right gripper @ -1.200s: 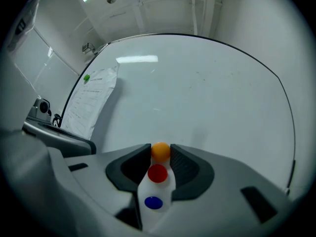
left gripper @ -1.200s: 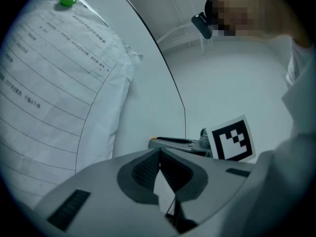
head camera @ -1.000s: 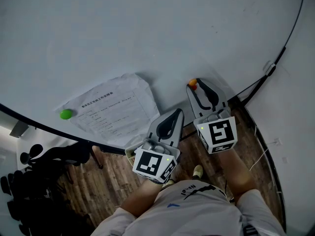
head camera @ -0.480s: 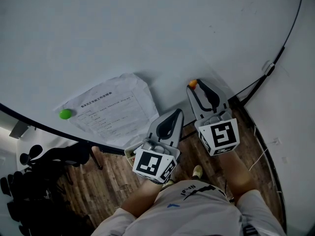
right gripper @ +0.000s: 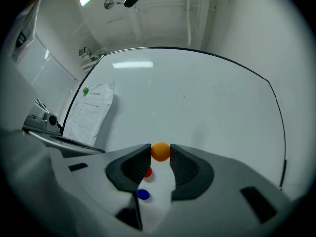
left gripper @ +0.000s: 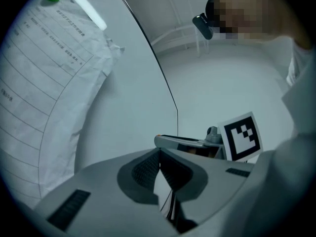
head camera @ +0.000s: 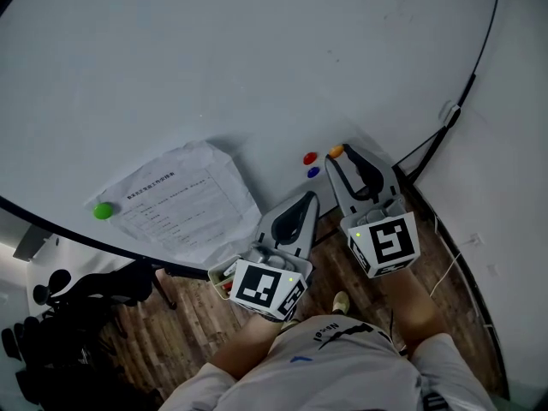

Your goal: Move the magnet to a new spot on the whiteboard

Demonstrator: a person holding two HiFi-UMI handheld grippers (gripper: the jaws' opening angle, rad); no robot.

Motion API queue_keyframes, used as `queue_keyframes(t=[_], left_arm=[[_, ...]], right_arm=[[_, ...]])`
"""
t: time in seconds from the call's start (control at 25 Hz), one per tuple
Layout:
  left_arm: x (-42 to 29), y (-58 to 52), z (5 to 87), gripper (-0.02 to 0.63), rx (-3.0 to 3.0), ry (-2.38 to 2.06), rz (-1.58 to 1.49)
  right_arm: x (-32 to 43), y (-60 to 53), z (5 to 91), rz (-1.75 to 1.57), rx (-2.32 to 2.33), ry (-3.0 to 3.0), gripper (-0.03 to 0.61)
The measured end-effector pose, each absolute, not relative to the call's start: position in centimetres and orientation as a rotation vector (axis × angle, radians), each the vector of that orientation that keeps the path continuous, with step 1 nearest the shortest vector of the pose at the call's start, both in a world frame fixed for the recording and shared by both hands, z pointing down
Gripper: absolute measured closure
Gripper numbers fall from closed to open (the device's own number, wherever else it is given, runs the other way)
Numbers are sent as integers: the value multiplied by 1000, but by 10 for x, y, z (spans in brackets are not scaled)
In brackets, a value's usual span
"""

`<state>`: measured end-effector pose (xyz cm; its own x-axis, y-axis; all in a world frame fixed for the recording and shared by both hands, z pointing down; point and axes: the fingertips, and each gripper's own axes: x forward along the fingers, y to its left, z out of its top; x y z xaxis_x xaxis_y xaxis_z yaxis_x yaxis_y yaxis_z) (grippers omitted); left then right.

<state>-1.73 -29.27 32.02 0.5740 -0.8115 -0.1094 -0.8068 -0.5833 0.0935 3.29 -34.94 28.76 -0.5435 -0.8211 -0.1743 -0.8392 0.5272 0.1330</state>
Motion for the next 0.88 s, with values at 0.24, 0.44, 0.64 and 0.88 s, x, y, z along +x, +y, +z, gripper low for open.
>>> queue_keyframes(t=[0.24,0.44,0.64,0.88], left_arm=[[-1,-289,317,602,2787,-1353,-227],[11,-281,315,602,2818,-1285,-233],[25,-265,316,602,2848,-1188,-238],[35,-236,317,601,2877,-1071,-242]], right_arm=[[65,-337,278,285,-1500,2624,451],[89,-322,274,286,-1573,2574,451],[104,-298,273,290,-1646,2533,451],[113,-263,275,285,-1728,2488,451]])
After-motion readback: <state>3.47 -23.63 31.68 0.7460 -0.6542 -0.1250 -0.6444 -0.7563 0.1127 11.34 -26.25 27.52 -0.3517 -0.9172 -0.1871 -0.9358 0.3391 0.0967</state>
